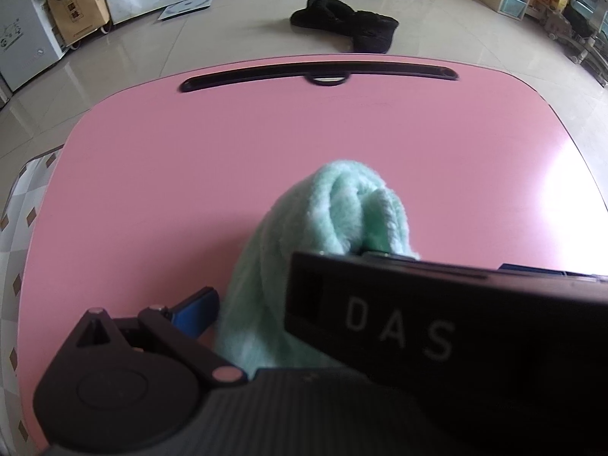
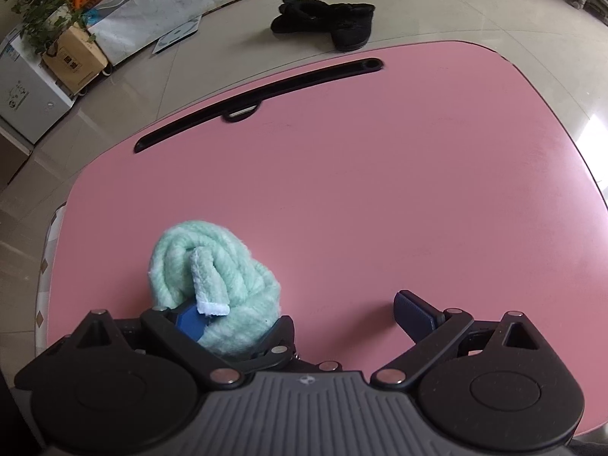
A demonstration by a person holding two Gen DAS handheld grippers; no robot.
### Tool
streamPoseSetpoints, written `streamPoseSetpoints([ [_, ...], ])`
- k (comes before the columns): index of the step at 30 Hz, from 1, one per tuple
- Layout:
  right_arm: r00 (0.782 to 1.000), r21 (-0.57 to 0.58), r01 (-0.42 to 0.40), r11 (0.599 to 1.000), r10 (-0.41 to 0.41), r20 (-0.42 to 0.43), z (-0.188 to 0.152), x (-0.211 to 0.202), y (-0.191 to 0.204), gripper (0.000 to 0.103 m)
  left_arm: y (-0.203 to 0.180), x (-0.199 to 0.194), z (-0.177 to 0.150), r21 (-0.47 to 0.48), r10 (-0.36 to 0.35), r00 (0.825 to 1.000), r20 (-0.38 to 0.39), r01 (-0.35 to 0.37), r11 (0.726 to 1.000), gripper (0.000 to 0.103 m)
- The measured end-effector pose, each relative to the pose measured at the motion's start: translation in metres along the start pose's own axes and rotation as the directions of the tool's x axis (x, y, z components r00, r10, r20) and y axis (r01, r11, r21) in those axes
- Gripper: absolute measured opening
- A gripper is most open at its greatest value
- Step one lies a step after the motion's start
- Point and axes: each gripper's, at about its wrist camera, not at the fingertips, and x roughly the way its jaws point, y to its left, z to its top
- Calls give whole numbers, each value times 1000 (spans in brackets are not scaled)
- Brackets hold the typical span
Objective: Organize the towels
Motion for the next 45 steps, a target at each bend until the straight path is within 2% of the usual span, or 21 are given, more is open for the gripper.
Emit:
streamPoseSetpoints([
  [12, 999, -79, -30, 996, 31, 8, -8, 6, 30, 99, 28, -1, -7, -53, 23, 1000, 8, -22, 998, 103],
  [26, 999, -125, -51, 991, 51, -6, -13, 8, 45, 99, 42, -4, -15, -92, 41, 999, 20, -39, 995, 103],
  [45, 996, -206, -91, 974, 87, -25, -17, 15, 75, 98, 74, -9, -24, -202, 95, 995, 22, -89, 975, 103],
])
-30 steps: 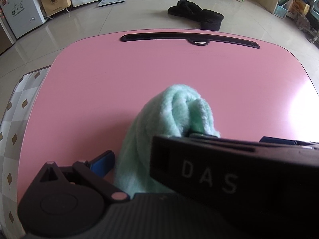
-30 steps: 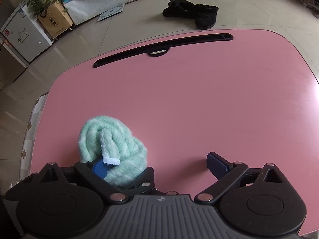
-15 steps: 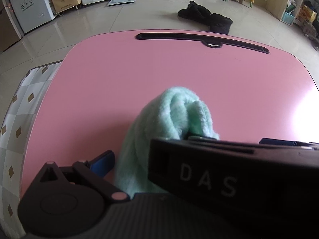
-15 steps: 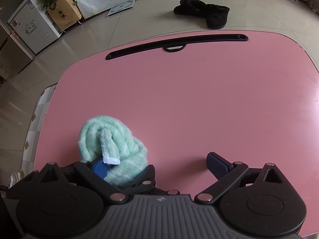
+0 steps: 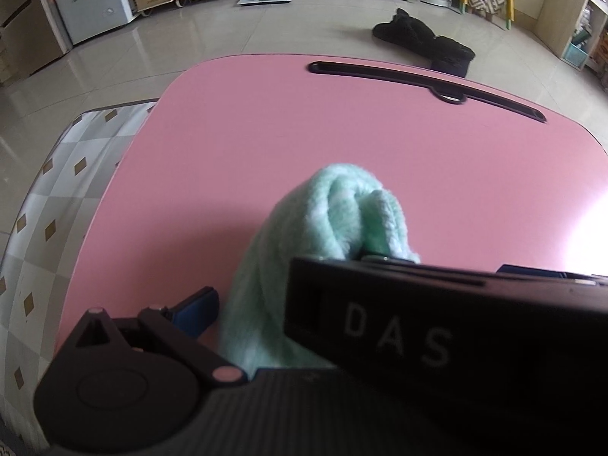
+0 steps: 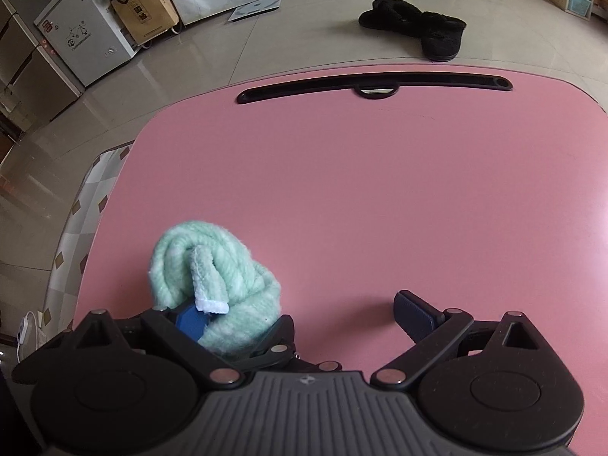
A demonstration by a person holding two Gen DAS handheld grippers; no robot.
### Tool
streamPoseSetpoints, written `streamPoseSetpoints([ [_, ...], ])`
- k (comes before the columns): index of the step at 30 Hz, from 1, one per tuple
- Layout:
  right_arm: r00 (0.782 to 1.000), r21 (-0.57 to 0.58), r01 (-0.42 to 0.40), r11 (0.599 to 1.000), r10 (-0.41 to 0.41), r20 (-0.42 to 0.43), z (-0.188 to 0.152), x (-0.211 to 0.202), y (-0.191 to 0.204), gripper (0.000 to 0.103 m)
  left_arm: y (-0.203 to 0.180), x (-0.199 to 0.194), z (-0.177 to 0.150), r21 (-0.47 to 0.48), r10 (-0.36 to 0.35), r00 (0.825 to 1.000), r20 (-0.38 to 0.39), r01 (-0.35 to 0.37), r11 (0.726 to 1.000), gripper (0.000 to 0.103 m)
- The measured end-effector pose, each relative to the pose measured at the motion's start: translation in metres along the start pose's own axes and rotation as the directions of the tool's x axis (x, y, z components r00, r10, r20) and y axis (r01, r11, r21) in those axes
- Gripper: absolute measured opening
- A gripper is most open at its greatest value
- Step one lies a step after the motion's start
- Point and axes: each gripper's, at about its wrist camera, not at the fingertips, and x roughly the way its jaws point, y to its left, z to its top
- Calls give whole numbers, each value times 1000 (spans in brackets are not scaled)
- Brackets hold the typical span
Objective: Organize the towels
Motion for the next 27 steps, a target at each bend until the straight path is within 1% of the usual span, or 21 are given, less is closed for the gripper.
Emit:
streamPoseSetpoints([
  [13, 999, -74, -39, 996, 37, -23, 5, 11, 30, 98, 32, 0, 0, -99, 48, 999, -7, -48, 994, 103],
  [27, 997, -129, -73, 989, 69, -36, 11, 24, 63, 98, 67, 3, 3, -194, 95, 995, -9, -95, 976, 103],
])
